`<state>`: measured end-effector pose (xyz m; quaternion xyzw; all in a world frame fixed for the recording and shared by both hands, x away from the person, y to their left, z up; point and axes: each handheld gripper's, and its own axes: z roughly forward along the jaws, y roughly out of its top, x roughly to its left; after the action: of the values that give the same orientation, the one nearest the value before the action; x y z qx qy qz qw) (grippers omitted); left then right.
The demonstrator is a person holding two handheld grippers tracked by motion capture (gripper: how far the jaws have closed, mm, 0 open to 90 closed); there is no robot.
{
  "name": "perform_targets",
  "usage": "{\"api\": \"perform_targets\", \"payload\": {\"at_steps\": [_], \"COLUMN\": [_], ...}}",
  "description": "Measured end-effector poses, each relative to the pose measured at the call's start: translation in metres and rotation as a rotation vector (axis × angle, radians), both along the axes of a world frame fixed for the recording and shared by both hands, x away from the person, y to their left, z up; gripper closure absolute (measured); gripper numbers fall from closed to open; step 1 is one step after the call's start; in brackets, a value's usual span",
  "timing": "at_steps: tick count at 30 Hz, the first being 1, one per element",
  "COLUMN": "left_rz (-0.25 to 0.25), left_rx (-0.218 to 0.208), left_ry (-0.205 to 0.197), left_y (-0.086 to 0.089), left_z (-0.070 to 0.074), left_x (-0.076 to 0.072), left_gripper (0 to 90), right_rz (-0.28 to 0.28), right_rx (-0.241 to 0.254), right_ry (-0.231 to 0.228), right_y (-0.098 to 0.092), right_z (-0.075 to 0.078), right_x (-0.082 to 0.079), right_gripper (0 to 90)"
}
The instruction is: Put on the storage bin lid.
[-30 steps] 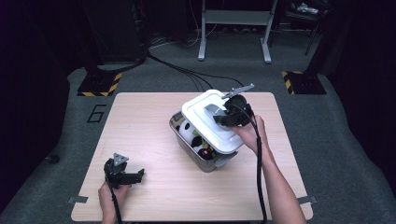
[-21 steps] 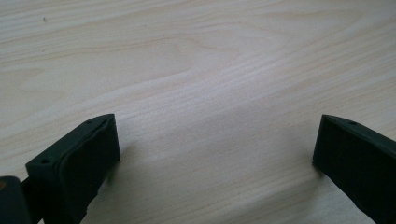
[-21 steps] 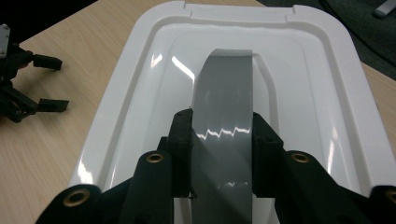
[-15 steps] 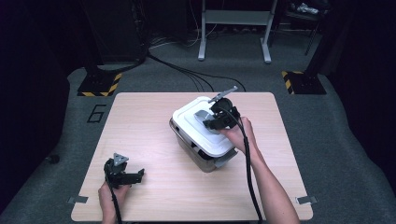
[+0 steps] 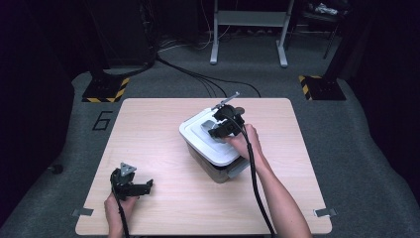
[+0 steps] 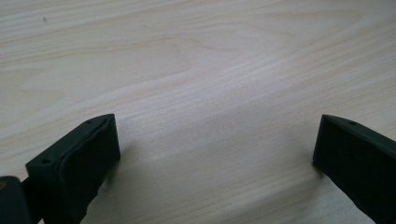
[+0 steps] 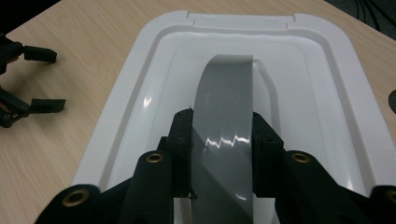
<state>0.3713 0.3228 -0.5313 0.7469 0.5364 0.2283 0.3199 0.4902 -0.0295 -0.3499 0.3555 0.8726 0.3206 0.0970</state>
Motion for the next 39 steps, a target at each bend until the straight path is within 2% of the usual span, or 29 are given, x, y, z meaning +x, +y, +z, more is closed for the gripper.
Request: {"api": "perform_targets", "payload": {"at_steps": [2, 3, 12, 19, 23, 25, 30, 36, 39], "left_rz": [0.0, 0.0, 0.0, 0.0, 0.0, 0.0, 0.0, 0.0, -0.001], "left_rx": [0.0, 0.0, -0.001, -0.001, -0.001, -0.001, -0.001, 0.0, 0.0], "left_ry": [-0.001, -0.001, -0.001, -0.001, 0.0, -0.001, -0.001, -0.002, -0.003], "left_y": [0.0, 0.0, 0.0, 0.0, 0.0, 0.0, 0.0, 0.0, 0.0], "left_z": [0.0, 0.0, 0.0, 0.0, 0.0, 0.0, 0.0, 0.0, 0.0], "left_x": [0.0, 0.0, 0.0, 0.0, 0.0, 0.0, 0.0, 0.0, 0.0], "left_gripper": [0.4, 0.4, 0.4, 0.4, 0.4, 0.4, 0.4, 0.4, 0.4], "right_rz": [-0.004, -0.002, 0.002, -0.011, -0.022, -0.027, -0.028, -0.025, -0.038], "right_rx": [-0.015, 0.0, -0.007, 0.012, 0.029, 0.027, 0.043, 0.074, 0.079], "right_ry": [0.006, 0.012, 0.0, -0.012, -0.03, -0.039, -0.056, -0.081, -0.098], "right_y": [0.002, 0.003, 0.002, -0.001, -0.005, -0.007, -0.015, -0.031, -0.04], "right_z": [-0.003, -0.005, -0.005, -0.002, 0.002, 0.005, 0.011, 0.016, 0.017], "right_x": [0.001, 0.002, 0.001, 0.001, -0.003, -0.005, -0.01, -0.017, -0.022], "right_gripper": [66.5, 66.5, 64.2, 49.6, 36.7, 27.3, 14.7, 3.5, 1.7]}}
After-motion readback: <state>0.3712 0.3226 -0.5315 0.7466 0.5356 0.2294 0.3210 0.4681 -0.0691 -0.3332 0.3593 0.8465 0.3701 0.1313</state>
